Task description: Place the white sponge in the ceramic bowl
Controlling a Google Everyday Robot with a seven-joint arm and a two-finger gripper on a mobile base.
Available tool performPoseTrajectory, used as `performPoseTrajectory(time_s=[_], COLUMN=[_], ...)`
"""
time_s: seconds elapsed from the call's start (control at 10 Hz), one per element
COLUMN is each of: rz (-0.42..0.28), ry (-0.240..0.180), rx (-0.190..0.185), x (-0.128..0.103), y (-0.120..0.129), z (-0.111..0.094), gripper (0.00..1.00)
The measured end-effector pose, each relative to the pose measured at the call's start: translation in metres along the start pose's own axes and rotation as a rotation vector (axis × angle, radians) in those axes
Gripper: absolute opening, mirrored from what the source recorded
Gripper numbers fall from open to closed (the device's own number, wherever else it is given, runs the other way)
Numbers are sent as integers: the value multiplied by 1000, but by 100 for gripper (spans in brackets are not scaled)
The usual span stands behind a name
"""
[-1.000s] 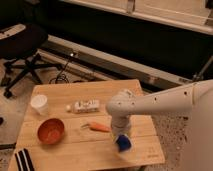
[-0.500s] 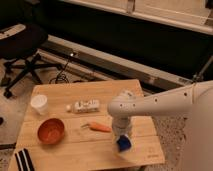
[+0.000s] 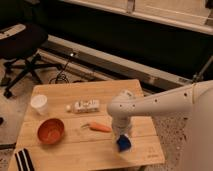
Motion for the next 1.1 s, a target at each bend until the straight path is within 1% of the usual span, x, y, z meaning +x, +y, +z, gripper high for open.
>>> performPoseTrajectory(time_s=[0.2, 0.3, 0.4, 0.6, 0.8, 1.1], rz=[-54, -69, -81, -101, -116, -148], ry=[-55, -65, -67, -56, -47, -54], rx=[47, 61, 65, 62, 46, 43], x=[-16, -18, -17, -13, -10, -14], y=[6, 8, 10, 11, 7, -4], z=[-6, -5, -2, 10, 22, 33], gripper=[65, 65, 65, 65, 65, 65])
